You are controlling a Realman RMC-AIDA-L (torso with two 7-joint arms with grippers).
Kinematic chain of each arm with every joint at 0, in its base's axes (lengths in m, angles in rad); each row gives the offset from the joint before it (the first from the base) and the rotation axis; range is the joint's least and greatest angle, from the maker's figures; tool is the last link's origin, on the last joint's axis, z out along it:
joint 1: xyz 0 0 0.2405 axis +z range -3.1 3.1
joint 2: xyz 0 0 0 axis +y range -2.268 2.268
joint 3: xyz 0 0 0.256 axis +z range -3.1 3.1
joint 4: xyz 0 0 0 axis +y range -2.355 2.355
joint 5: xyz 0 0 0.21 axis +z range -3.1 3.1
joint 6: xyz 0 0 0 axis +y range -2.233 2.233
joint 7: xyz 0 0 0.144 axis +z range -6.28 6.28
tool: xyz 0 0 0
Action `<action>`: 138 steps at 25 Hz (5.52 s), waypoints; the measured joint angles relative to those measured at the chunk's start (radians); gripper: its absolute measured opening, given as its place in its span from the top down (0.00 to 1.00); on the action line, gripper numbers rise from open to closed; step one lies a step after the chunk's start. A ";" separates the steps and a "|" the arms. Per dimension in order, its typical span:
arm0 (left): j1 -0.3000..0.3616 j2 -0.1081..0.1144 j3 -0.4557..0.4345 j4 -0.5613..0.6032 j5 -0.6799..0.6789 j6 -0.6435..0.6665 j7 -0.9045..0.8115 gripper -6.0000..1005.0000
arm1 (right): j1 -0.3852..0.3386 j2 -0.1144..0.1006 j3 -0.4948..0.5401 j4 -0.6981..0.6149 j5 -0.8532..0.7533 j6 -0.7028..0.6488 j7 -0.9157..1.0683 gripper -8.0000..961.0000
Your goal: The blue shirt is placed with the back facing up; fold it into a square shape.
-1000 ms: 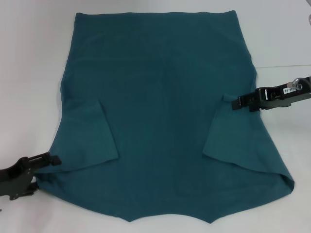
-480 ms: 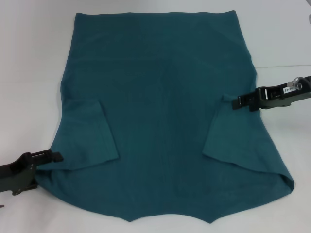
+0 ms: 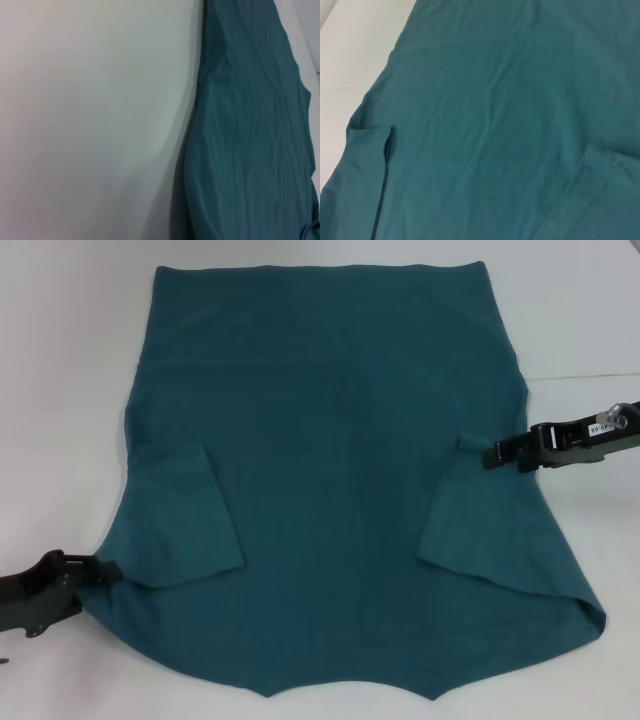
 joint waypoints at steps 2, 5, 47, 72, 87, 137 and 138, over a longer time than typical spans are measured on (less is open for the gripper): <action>0.002 0.000 -0.002 -0.005 -0.011 0.001 0.010 0.52 | -0.002 0.001 0.000 0.001 0.000 0.003 -0.001 0.28; 0.004 0.000 -0.002 -0.018 -0.032 0.006 0.017 0.63 | -0.007 0.003 0.001 0.006 0.000 0.015 -0.002 0.28; -0.016 0.008 0.008 -0.030 -0.118 0.049 0.137 0.99 | -0.142 -0.102 0.176 -0.038 -0.167 -0.330 -0.031 0.28; -0.006 0.003 0.012 -0.032 -0.116 0.043 0.137 0.99 | -0.102 -0.028 0.065 -0.031 -0.281 -0.291 -0.029 0.29; -0.004 0.003 0.011 -0.032 -0.116 0.041 0.135 0.99 | -0.086 0.002 0.024 -0.031 -0.288 -0.246 -0.023 0.30; -0.004 0.002 0.012 -0.032 -0.118 0.038 0.127 0.98 | -0.051 0.044 -0.023 -0.031 -0.245 -0.204 -0.018 0.92; -0.004 0.002 0.012 -0.032 -0.118 0.041 0.128 0.98 | -0.052 0.044 -0.023 -0.032 -0.245 -0.205 -0.019 0.95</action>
